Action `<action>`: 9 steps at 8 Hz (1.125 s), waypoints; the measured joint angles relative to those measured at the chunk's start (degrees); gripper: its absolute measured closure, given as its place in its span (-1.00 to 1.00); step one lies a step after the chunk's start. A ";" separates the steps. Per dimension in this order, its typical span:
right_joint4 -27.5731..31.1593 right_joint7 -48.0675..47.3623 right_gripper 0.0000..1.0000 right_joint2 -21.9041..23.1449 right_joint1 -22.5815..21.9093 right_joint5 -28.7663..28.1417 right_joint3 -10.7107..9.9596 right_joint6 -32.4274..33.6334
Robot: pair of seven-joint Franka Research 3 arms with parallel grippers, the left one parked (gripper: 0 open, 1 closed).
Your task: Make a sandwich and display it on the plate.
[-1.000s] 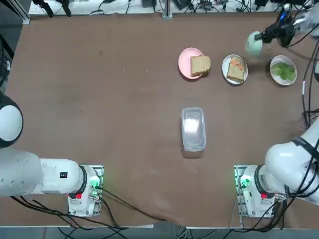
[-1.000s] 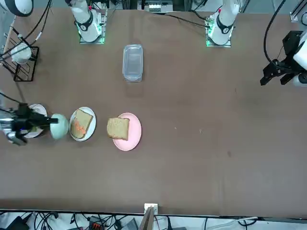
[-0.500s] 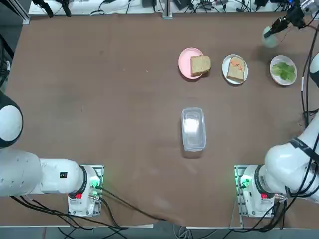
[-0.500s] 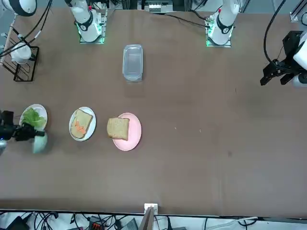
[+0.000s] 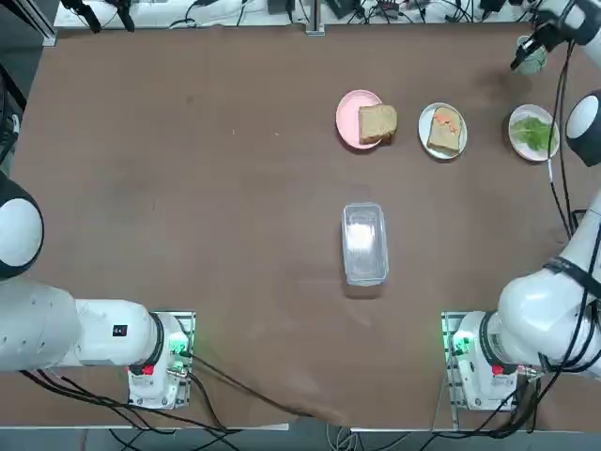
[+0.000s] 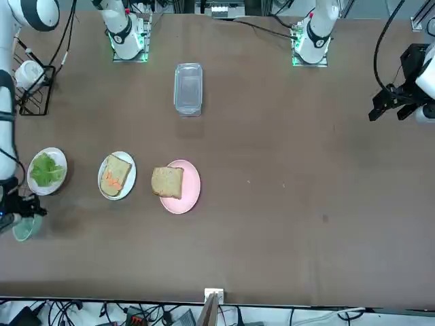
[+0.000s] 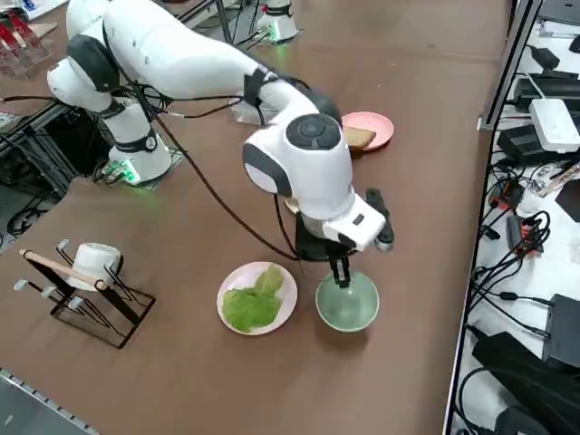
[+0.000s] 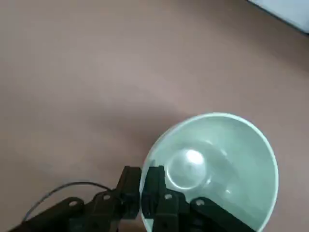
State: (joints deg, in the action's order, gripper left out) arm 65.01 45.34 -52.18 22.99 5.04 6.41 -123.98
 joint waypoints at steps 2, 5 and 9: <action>0.92 0.00 0.90 -2.68 0.02 3.19 -0.25 -5.71; 2.30 0.00 0.84 -3.10 -0.17 3.77 -0.25 -8.60; 2.33 -0.06 -0.03 -2.77 -1.47 3.74 -0.23 -8.69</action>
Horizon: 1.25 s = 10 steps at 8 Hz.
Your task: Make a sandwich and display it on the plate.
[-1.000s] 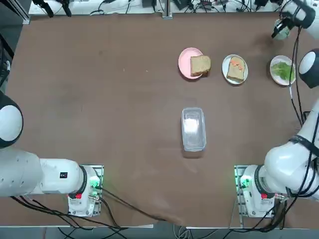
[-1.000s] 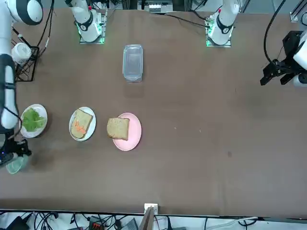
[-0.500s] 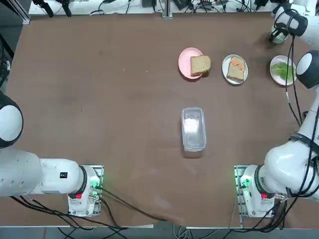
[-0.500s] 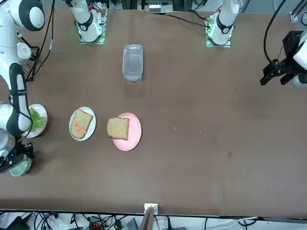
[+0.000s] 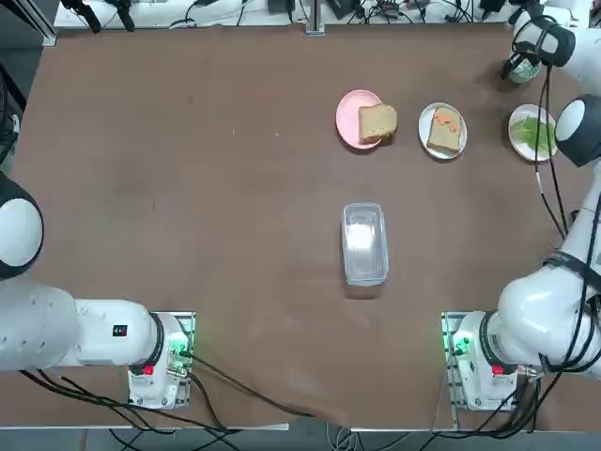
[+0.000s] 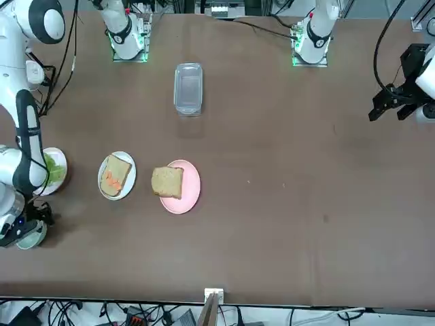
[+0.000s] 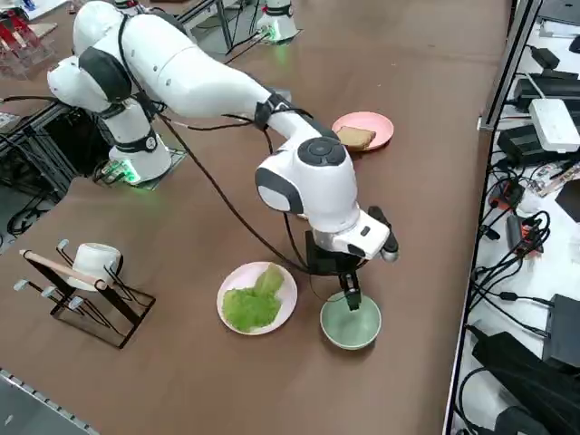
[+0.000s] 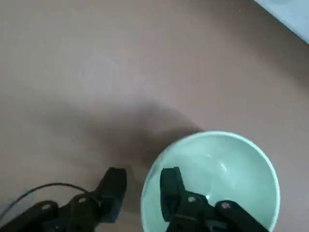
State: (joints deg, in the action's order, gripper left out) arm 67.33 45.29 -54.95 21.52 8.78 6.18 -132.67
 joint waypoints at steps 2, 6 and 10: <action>-0.10 -0.02 -0.30 0.79 -0.19 -0.01 0.03 0.45; -0.52 0.09 -0.99 8.39 -1.06 -0.04 0.33 12.40; 15.38 1.58 -0.98 20.26 1.51 -0.03 -0.45 17.14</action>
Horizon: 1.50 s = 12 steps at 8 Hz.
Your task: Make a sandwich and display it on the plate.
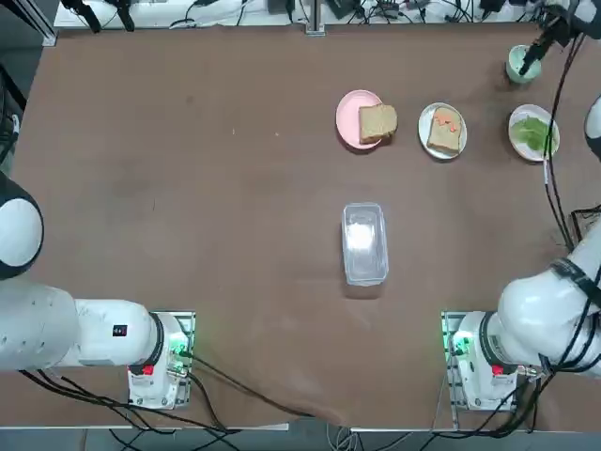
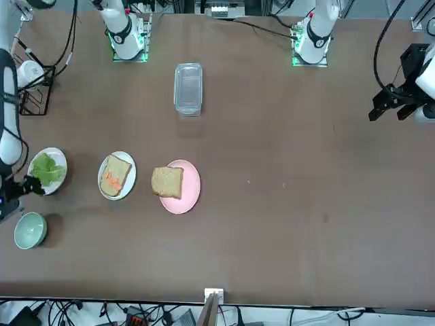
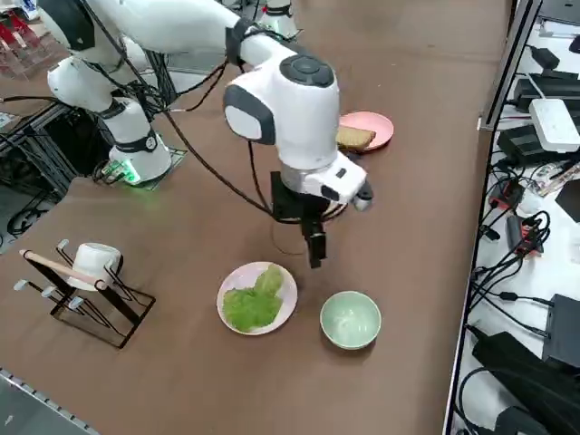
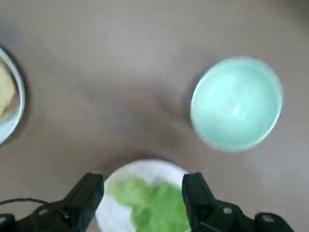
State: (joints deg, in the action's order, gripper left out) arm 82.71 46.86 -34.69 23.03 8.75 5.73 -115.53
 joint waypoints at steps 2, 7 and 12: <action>12.76 0.49 -0.97 6.21 4.29 0.01 -0.35 -6.26; 28.81 0.80 -0.94 6.89 10.50 0.02 -0.62 -25.11; 29.02 0.19 -0.84 5.61 10.97 0.88 -0.64 -25.53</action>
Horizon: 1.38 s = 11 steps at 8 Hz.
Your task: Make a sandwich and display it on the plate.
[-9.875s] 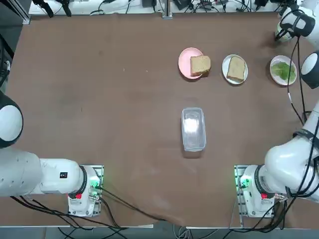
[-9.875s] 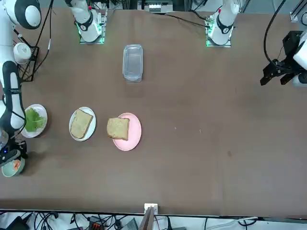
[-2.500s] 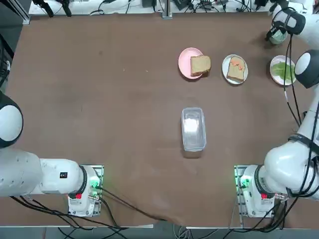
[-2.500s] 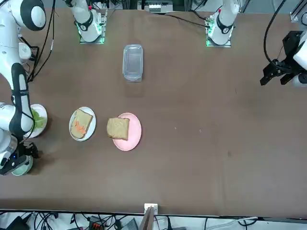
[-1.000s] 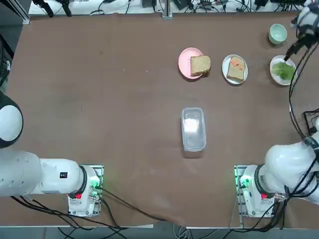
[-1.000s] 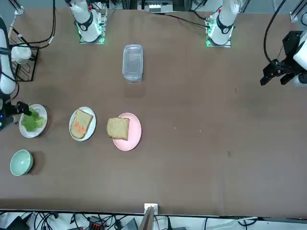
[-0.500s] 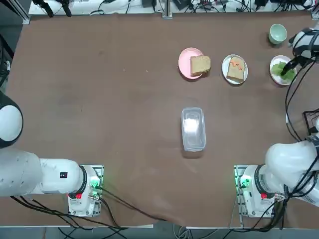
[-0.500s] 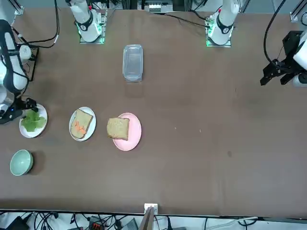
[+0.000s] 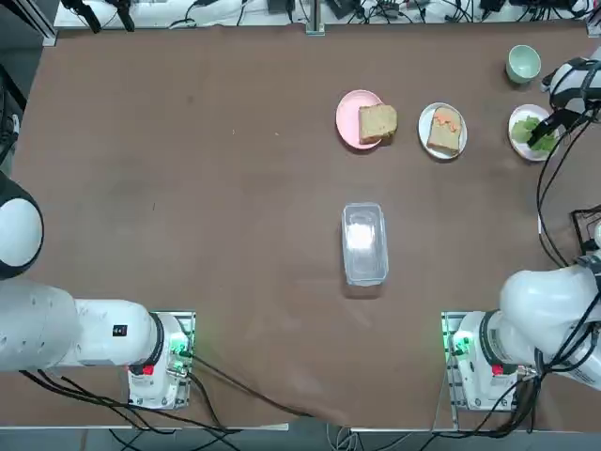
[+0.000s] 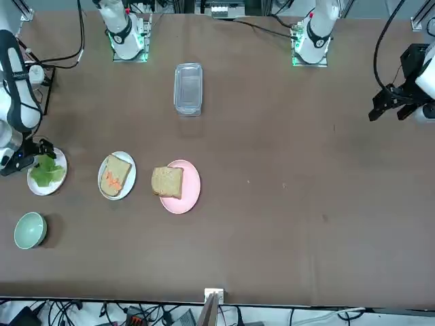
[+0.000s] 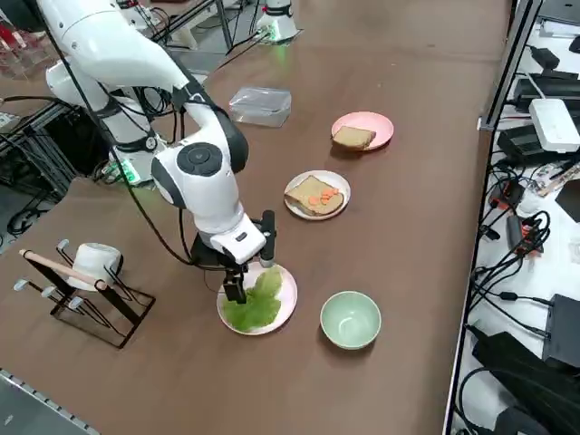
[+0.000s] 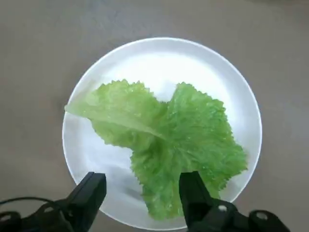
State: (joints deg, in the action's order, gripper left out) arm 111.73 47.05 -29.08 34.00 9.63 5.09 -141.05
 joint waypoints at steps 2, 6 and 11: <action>-0.04 0.00 -0.80 -0.75 0.14 1.99 0.00 -1.47; -0.80 -0.01 -0.13 -2.41 1.01 3.73 -0.01 -3.26; -3.37 0.00 0.90 -0.74 1.68 3.90 -0.07 -1.69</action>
State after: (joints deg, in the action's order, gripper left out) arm 108.36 47.05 -29.82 35.68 13.53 5.02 -142.74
